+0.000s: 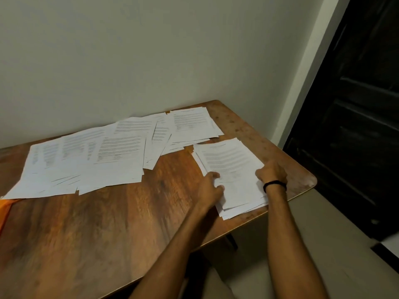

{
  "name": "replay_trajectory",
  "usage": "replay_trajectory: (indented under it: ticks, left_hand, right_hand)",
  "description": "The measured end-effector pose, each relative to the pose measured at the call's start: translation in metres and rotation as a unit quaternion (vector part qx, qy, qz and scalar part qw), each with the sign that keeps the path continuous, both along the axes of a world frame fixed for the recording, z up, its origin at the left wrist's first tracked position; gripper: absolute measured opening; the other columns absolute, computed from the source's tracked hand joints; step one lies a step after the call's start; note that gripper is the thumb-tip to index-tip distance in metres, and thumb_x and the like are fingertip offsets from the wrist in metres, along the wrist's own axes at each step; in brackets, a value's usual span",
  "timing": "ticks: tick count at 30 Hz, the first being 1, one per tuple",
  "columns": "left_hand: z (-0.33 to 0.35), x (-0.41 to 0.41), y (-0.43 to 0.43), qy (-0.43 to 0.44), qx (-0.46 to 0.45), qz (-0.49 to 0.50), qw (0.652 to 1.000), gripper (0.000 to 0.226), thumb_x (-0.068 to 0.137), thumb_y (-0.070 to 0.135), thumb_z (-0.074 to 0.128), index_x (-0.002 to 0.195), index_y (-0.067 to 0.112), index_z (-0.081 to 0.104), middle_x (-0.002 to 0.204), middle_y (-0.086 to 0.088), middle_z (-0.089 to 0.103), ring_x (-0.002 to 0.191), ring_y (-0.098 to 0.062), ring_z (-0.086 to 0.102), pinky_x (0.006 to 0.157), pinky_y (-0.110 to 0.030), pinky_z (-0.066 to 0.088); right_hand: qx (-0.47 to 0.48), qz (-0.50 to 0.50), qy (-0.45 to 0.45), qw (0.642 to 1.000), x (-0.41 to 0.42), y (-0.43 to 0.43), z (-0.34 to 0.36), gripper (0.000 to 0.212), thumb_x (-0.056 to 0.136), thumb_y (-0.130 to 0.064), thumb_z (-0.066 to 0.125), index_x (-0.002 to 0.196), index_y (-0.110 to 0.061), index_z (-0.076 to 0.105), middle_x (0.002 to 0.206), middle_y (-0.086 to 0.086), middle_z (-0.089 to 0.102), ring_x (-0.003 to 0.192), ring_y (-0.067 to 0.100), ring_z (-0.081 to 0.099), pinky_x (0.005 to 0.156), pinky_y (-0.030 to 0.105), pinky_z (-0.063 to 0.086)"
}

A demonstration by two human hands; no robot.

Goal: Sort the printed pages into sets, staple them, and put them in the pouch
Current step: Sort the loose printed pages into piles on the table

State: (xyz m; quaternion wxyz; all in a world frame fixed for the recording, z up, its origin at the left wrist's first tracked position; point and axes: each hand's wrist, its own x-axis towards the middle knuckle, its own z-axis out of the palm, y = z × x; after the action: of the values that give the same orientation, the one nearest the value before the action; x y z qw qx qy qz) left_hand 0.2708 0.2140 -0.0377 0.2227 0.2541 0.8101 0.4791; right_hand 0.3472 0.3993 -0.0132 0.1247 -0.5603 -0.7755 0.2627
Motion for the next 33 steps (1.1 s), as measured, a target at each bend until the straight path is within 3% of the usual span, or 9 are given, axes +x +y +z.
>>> replay_trajectory:
  ticks: [4,9,12,17,21,23,27,29,33]
  left_hand:
    - [0.002,0.007,0.006,0.058,-0.056,-0.037,0.996,0.048,0.095,0.022,0.066,0.139,0.018,0.049,0.142,0.002,0.056,0.115,-0.017,0.062,0.065,-0.007,0.044]
    - [0.001,-0.001,0.001,0.117,-0.1,-0.068,0.986,0.055,0.093,0.034,0.067,0.141,0.022,0.044,0.14,0.004,0.058,0.106,-0.015,0.064,0.06,-0.011,0.04]
    - [0.003,-0.016,-0.011,0.128,-0.112,-0.043,0.985,0.052,0.093,0.035,0.067,0.139,0.02,0.049,0.134,0.002,0.063,0.099,-0.011,0.064,0.07,-0.016,0.045]
    - [0.011,-0.062,-0.053,0.161,-0.147,0.056,0.974,0.041,0.093,0.037,0.067,0.127,0.015,0.063,0.118,-0.001,0.07,0.089,-0.011,0.064,0.082,-0.026,0.052]
    - [0.004,-0.112,-0.107,0.203,-0.168,0.141,0.954,0.046,0.09,0.037,0.066,0.128,0.011,0.061,0.123,-0.012,0.067,0.11,-0.029,0.062,0.092,-0.034,0.048]
    - [-0.007,-0.135,-0.136,0.204,-0.207,0.195,0.937,0.061,0.087,0.049,0.062,0.139,0.019,0.048,0.141,-0.011,0.054,0.127,-0.031,0.05,0.106,-0.045,0.044]
    - [-0.021,-0.157,-0.185,0.152,-0.271,0.2,0.929,0.097,0.088,0.06,0.059,0.16,0.02,0.007,0.166,-0.008,0.017,0.152,-0.032,0.017,0.124,-0.052,0.012]
    - [-0.024,-0.155,-0.2,0.163,-0.273,0.176,0.931,0.097,0.089,0.06,0.056,0.16,0.019,0.004,0.163,-0.008,0.027,0.15,-0.031,0.023,0.123,-0.052,0.008]
    - [-0.026,-0.135,-0.216,0.184,-0.248,0.133,0.942,0.091,0.091,0.053,0.057,0.16,0.029,0.003,0.157,-0.002,0.04,0.145,-0.026,0.035,0.123,-0.049,0.01]
  right_hand:
    - [0.055,-0.029,-0.031,0.998,-0.001,-0.006,-0.009,0.04,0.083,-0.031,0.077,0.111,-0.009,0.058,0.121,0.025,0.053,0.112,0.044,0.052,0.098,0.061,0.044]
    - [0.083,0.066,-0.033,0.994,-0.015,-0.032,-0.022,0.048,0.09,-0.029,0.069,0.133,-0.017,0.051,0.143,0.022,0.043,0.135,0.04,0.038,0.117,0.055,0.023]
    - [0.056,0.069,-0.072,0.993,-0.02,-0.045,-0.033,0.038,0.093,-0.029,0.066,0.127,-0.017,0.055,0.143,0.021,0.044,0.136,0.039,0.037,0.119,0.056,0.019]
    - [0.123,0.043,0.108,0.986,-0.041,-0.068,-0.011,0.034,0.093,-0.017,0.066,0.126,-0.012,0.059,0.133,0.018,0.051,0.123,0.034,0.049,0.108,0.043,0.041]
    - [0.07,0.138,0.209,0.966,-0.087,-0.112,-0.005,0.021,0.093,-0.01,0.061,0.113,-0.013,0.068,0.117,0.011,0.065,0.113,0.028,0.059,0.09,0.034,0.047]
    - [0.007,0.201,0.221,0.955,-0.115,-0.141,-0.004,0.016,0.092,-0.01,0.06,0.103,-0.012,0.071,0.103,0.004,0.07,0.1,0.021,0.063,0.08,0.027,0.046]
    - [-0.088,0.307,0.207,0.925,-0.171,-0.203,-0.008,0.012,0.083,-0.004,0.058,0.075,-0.002,0.067,0.075,0.007,0.065,0.07,0.021,0.061,0.063,0.025,0.042]
    - [-0.115,0.322,0.172,0.924,-0.195,-0.227,-0.014,0.011,0.087,-0.011,0.061,0.096,-0.007,0.066,0.09,0.008,0.064,0.086,0.025,0.063,0.072,0.03,0.046]
    - [-0.081,0.282,0.061,0.954,-0.227,-0.25,-0.017,0.049,0.091,-0.033,0.065,0.13,-0.007,0.049,0.123,0.015,0.062,0.112,0.033,0.06,0.083,0.035,0.052]
